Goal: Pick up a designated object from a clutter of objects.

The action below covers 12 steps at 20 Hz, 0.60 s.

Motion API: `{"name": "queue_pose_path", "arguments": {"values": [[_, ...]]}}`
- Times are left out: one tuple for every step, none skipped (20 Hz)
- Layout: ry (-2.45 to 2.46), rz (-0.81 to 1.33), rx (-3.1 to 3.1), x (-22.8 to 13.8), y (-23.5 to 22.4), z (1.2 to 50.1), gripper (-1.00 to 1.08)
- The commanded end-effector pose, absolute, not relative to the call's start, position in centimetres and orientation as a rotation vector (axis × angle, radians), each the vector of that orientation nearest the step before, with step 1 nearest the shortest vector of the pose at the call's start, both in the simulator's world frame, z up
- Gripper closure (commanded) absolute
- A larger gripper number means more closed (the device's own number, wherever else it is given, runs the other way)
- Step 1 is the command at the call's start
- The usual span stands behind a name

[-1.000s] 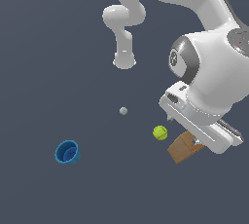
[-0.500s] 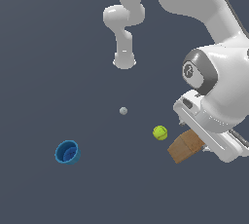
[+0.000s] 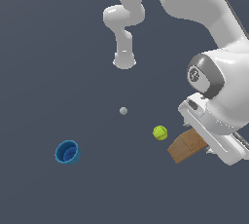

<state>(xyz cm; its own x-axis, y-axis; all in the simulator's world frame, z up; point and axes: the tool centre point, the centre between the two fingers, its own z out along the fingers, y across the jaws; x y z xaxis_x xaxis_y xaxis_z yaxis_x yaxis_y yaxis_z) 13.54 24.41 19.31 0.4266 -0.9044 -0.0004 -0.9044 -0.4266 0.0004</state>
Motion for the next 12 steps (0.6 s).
{"name": "queue_pose_path", "arguments": {"values": [[-1.682, -0.001, 2.653, 13.5, 24.4, 19.3, -0.92], [-1.682, -0.001, 2.653, 13.5, 24.4, 19.3, -0.92], [-1.682, -0.001, 2.653, 13.5, 24.4, 19.2, -0.92], [-1.682, -0.001, 2.653, 13.5, 24.4, 19.0, -0.92], [-1.683, -0.001, 2.653, 13.5, 24.4, 18.7, -0.92], [-1.683, -0.001, 2.653, 13.5, 24.4, 18.3, -0.92], [-1.683, -0.001, 2.653, 13.5, 24.4, 17.9, -0.92], [-1.684, 0.000, 2.652, 13.5, 24.4, 17.4, -0.92], [-1.684, 0.000, 2.652, 13.5, 24.4, 16.8, -0.92], [-1.686, 0.000, 2.651, 13.5, 24.4, 16.2, -0.92], [-1.686, 0.000, 2.651, 13.4, 24.4, 15.7, -0.92], [-1.686, 0.000, 2.650, 13.4, 24.4, 15.3, -0.92]]}}
